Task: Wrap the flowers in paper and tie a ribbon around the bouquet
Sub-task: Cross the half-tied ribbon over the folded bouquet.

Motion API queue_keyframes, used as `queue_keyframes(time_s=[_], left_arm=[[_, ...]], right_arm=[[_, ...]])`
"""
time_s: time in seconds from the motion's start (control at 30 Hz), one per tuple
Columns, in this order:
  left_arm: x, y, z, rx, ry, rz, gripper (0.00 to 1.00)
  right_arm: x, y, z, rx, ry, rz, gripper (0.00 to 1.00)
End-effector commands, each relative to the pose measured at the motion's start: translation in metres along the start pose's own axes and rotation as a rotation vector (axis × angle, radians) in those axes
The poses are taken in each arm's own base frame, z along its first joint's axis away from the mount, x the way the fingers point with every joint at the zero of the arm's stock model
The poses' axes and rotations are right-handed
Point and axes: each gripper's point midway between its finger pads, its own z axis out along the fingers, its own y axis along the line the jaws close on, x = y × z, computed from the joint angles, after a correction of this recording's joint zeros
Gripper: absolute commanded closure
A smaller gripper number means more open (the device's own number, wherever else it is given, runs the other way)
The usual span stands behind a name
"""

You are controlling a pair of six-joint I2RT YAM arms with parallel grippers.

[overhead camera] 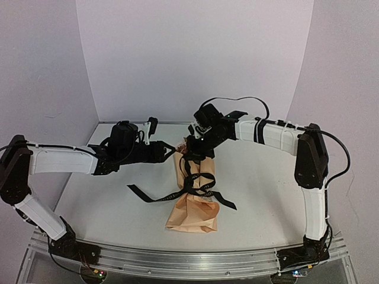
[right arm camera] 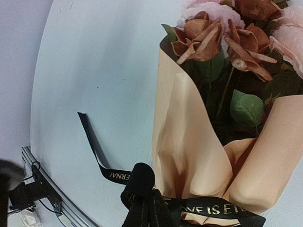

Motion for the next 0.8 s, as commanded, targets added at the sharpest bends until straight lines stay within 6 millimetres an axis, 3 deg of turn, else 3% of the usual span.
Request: queue_keyframes(time_s=[0.0,0.17,0.27,0.33,0.43,0.6,0.77], left_arm=[[0.022,0.011,0.010,0.013,0.083,-0.081,0.48],[0.025,0.027,0.012,-0.021,0.080,-0.146,0.47],[0.022,0.048,0.003,-0.097,0.045,-0.209,0.47],[0.022,0.053,-0.001,-0.089,0.034,-0.229,0.46],[0.024,0.046,0.006,-0.049,0.078,-0.198,0.46],[0.022,0.036,0.019,-0.001,0.129,-0.149,0.47],[0.024,0.031,0.036,0.033,0.193,-0.130,0.49]], right_arm=[[-0.010,0.018,-0.003,-0.032,-0.039,-0.038,0.94],[-0.011,0.021,-0.004,-0.033,-0.045,-0.042,0.76],[-0.009,0.022,-0.009,-0.023,-0.050,-0.051,0.67],[-0.008,0.024,-0.015,-0.017,-0.059,-0.061,0.62],[-0.008,0.022,-0.028,0.011,-0.088,-0.077,0.52],[0.000,0.007,-0.056,0.089,-0.138,-0.110,0.46],[0.035,0.004,-0.067,0.114,-0.103,-0.205,0.47]])
